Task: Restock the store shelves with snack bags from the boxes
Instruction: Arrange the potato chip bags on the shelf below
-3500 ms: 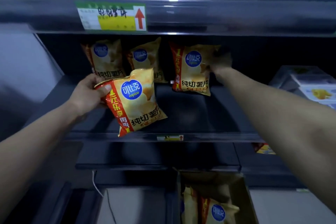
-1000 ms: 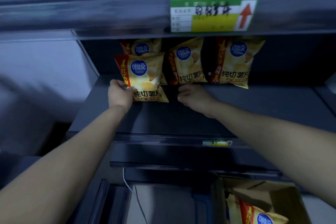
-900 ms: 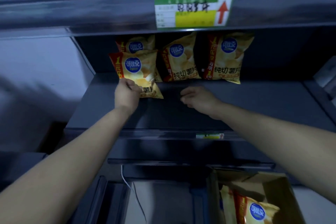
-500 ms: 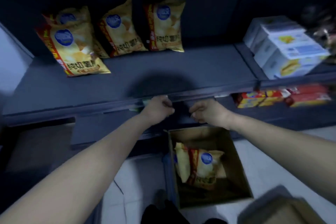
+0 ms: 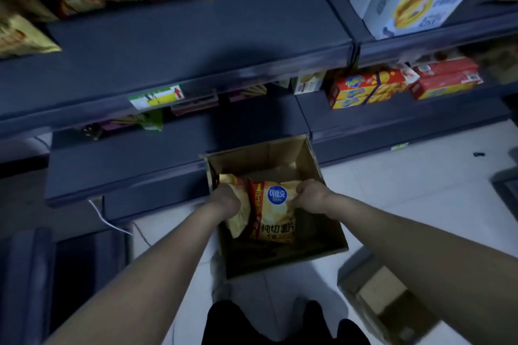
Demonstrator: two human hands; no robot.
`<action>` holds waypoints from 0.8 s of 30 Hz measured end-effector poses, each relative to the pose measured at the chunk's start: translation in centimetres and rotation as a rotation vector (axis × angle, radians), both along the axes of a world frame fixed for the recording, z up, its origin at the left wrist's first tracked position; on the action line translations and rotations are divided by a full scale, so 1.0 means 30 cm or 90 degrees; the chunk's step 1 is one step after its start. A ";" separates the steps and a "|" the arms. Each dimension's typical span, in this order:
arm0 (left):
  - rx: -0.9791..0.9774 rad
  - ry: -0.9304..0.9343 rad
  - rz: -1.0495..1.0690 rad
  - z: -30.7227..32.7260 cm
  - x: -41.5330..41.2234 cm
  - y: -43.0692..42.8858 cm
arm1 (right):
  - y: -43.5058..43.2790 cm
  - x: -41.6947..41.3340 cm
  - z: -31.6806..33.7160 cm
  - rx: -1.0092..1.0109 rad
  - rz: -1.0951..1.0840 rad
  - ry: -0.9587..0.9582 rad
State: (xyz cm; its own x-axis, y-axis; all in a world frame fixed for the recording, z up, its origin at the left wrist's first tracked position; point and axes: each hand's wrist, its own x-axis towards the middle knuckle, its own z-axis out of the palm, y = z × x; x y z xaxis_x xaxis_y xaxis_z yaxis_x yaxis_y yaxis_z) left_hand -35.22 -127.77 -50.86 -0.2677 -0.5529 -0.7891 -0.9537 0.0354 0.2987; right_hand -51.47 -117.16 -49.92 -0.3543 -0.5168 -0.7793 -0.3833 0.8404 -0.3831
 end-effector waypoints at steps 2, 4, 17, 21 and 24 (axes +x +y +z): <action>-0.026 -0.039 -0.027 -0.034 0.008 0.014 | 0.013 -0.001 -0.059 0.009 -0.037 -0.032; -0.073 -0.049 -0.070 -0.061 0.021 0.021 | 0.023 0.000 -0.102 0.010 -0.088 -0.074; -0.279 0.010 -0.330 -0.149 0.022 -0.017 | -0.043 -0.033 -0.351 -0.052 -0.561 -0.346; -0.309 -0.029 -0.408 -0.156 0.018 -0.042 | -0.064 -0.042 -0.367 -0.057 -0.591 -0.375; -0.319 -0.048 -0.452 -0.160 0.008 -0.047 | -0.065 -0.040 -0.388 -0.046 -0.577 -0.353</action>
